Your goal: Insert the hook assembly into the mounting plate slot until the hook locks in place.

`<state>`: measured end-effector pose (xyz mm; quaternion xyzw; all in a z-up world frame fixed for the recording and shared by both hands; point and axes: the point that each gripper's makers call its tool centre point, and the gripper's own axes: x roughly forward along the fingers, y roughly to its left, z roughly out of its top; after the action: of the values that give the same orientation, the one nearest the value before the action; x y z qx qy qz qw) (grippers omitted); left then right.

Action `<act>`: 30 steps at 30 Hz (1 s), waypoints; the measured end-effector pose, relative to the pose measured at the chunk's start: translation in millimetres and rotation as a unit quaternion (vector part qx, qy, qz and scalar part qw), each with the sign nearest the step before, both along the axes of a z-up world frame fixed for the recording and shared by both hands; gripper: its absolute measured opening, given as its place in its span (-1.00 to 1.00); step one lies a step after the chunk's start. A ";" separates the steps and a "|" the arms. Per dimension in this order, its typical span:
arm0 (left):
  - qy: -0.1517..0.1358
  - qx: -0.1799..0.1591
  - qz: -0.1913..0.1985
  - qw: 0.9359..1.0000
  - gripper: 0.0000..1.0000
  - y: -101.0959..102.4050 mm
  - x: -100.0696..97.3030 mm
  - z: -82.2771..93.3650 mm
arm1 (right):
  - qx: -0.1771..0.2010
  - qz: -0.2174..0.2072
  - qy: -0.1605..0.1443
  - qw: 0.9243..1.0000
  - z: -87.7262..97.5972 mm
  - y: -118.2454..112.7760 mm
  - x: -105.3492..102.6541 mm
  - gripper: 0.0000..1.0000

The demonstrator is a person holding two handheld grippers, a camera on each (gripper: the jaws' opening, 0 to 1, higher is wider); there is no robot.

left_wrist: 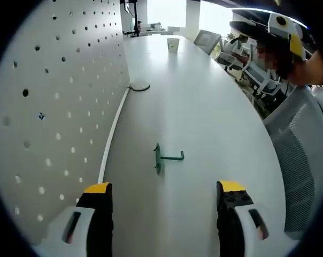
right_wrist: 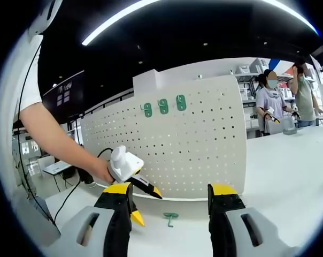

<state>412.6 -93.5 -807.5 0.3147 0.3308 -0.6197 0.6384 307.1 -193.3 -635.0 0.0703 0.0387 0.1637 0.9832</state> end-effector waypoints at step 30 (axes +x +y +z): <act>-0.004 0.044 -0.036 0.998 0.66 -5.7 -9.5 -26.7 | 0.000 -0.001 0.011 1.000 -5.8 -1.3 1.2 0.05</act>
<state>403.1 -99.2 -834.1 0.3571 0.3436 -0.6259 0.6022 308.3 -194.6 -640.7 0.0726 0.0495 0.1617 0.9829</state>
